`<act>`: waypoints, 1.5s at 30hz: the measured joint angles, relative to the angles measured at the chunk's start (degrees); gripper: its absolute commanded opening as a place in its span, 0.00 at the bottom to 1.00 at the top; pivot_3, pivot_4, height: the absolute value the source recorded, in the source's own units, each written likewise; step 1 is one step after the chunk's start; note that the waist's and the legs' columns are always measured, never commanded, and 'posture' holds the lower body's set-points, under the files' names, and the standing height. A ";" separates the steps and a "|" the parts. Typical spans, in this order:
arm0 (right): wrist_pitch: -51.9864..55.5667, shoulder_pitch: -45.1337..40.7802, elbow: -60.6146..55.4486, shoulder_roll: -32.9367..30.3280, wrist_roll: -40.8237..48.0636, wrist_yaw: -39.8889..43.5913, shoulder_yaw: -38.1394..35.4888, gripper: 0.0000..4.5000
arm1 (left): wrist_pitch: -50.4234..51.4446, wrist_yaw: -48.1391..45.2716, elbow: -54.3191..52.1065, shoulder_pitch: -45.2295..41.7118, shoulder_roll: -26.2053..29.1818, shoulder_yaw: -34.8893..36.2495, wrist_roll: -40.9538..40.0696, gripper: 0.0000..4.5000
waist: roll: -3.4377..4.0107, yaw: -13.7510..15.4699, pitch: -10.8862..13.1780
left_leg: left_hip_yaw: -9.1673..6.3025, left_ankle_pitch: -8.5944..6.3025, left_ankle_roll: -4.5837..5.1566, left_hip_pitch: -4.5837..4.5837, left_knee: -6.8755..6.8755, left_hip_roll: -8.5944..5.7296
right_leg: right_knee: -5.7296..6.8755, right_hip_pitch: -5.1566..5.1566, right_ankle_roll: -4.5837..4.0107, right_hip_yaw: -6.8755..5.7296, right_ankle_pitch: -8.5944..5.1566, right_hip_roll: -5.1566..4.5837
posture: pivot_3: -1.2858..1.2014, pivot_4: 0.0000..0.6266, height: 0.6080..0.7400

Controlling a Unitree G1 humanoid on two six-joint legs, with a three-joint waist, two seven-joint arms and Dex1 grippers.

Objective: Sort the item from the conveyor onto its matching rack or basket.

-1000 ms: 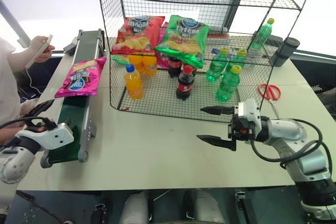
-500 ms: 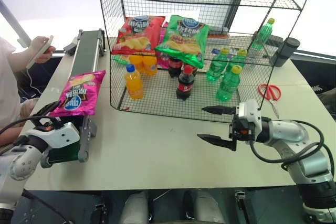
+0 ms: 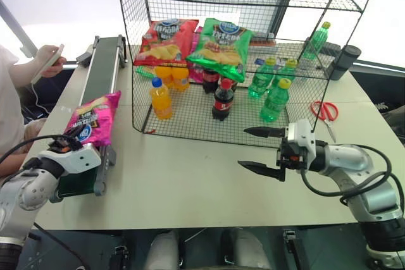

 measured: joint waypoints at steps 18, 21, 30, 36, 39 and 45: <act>-3.43 -0.54 2.43 -0.08 -3.15 -0.02 0.04 1.00 | 12.56 -31.34 -9.56 -0.41 4.61 13.62 -49.53 0.01 | 0.02 -0.53 0.02 | 0.00 0.06 -0.10 0.01 0.02 0.03 | 0.01 0.01 0.00 0.00 0.00 0.05 | 0.52 0.24 1.00; -3.90 -0.93 3.07 -0.07 -3.18 0.37 0.05 1.00 | 23.08 -39.75 -12.29 1.61 8.50 20.04 -61.15 0.01 | 0.04 -0.62 0.03 | -0.01 0.07 -0.12 0.03 0.02 0.03 | 0.03 0.02 0.00 0.00 0.00 0.10 | 0.52 0.24 1.00; 10.00 -0.53 0.97 -2.86 7.35 2.02 -0.46 1.00 | 64.48 -49.06 -21.29 6.70 11.20 26.30 -97.91 0.01 | 0.08 -0.87 0.06 | -0.12 0.10 -0.17 -0.01 0.02 -0.02 | -0.02 0.08 0.02 0.03 -0.03 0.11 | 0.52 0.24 1.00; 31.09 0.87 -4.32 -5.96 26.75 -1.61 -6.37 1.00 | 72.61 -43.18 -26.10 -2.99 1.43 12.67 -110.17 0.01 | 0.04 -0.08 0.01 | -0.20 0.09 -0.16 0.04 0.07 -0.03 | 0.00 0.14 -0.12 0.07 0.04 0.11 | 0.52 0.24 1.00; 37.47 1.26 -6.34 -6.23 32.63 -4.23 -7.26 1.00 | 74.79 -41.15 -25.81 -7.43 -2.43 6.88 -111.80 0.01 | 0.02 -0.05 0.00 | -0.19 0.09 -0.16 0.01 0.07 -0.03 | -0.01 0.13 -0.13 0.07 0.05 0.16 | 0.52 0.24 1.00; 42.22 -1.39 -7.30 -4.52 36.84 -9.97 -6.47 1.00 | 78.13 -39.02 -22.06 -13.33 -9.51 0.34 -113.96 0.01 | -0.01 0.04 -0.01 | -0.18 0.10 -0.15 -0.01 0.08 -0.07 | -0.04 0.12 -0.12 0.06 0.05 0.20 | 0.52 0.24 1.00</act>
